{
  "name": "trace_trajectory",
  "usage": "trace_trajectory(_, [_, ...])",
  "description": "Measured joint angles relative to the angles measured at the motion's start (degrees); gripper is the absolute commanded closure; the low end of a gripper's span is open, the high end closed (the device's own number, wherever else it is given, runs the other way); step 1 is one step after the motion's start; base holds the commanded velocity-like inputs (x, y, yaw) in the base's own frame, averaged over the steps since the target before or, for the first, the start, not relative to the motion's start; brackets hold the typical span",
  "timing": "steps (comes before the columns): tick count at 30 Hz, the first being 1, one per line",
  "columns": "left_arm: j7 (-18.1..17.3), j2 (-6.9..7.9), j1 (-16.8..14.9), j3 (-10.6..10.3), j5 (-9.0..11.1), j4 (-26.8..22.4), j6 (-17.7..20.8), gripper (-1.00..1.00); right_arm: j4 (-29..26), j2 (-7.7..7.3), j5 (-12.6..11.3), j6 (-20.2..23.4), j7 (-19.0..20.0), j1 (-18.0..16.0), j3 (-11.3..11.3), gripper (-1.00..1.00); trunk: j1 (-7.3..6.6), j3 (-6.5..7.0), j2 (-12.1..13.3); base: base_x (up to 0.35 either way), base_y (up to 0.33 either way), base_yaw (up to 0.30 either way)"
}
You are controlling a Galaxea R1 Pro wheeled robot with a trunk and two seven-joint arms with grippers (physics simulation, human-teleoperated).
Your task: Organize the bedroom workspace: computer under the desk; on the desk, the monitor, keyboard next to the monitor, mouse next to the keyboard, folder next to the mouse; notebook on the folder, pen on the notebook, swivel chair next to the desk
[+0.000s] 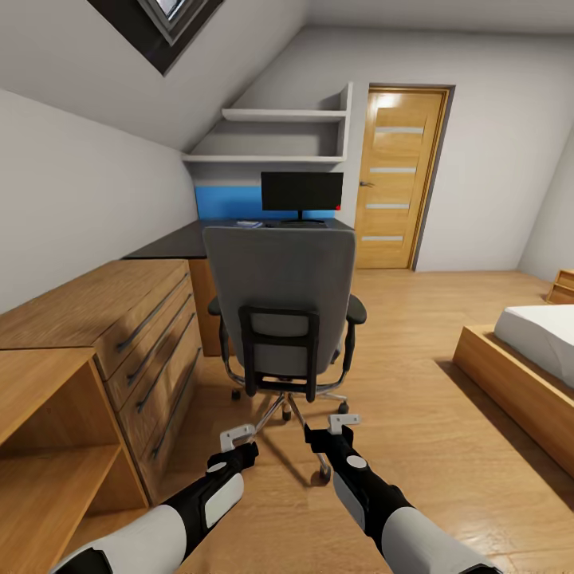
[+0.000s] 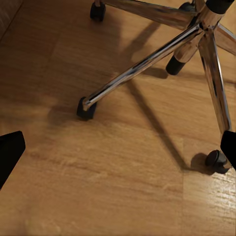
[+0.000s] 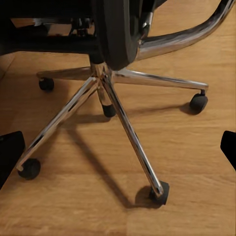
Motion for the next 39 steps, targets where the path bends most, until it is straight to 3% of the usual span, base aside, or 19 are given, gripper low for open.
trace_trajectory(6, [-0.1, 0.22, 0.0, 0.0, -0.1, 0.0, 0.2, -1.0, 0.0, -0.03, 0.0, -0.2, 0.0, 0.0, 0.0, -1.0, 1.31, -1.08, -2.4, 0.0, 0.0, 0.0])
trace_trajectory(10, [-0.1, 0.39, 0.0, -0.1, -0.4, -0.1, 0.3, -1.0, 0.1, -0.05, 0.0, -0.8, -0.1, 0.0, 0.0, -1.0, 1.42, -1.96, -2.5, 0.0, 0.0, 0.0])
trace_trajectory(14, [-0.1, 0.37, 0.0, -0.1, -2.7, -0.4, 0.3, -1.0, 0.2, 0.01, 0.0, -2.0, -0.1, 0.0, -0.1, -1.0, 1.53, -2.85, -2.5, 0.0, 0.0, 0.0])
trace_trajectory(23, [-0.1, 0.36, 0.0, 0.3, -3.5, -0.4, 0.1, -1.0, 0.2, -0.07, 0.1, -2.4, -0.1, 0.0, -0.1, -1.0, 1.76, -4.85, -2.6, 0.0, 0.0, 0.0])
trace_trajectory(39, [0.0, 0.65, 0.0, 0.3, -3.4, -0.3, 0.0, -1.0, 0.2, -0.03, 0.2, -5.1, 0.0, 0.1, 0.0, -1.0, 1.74, -4.85, -2.6, 0.016, 0.0, 0.0])
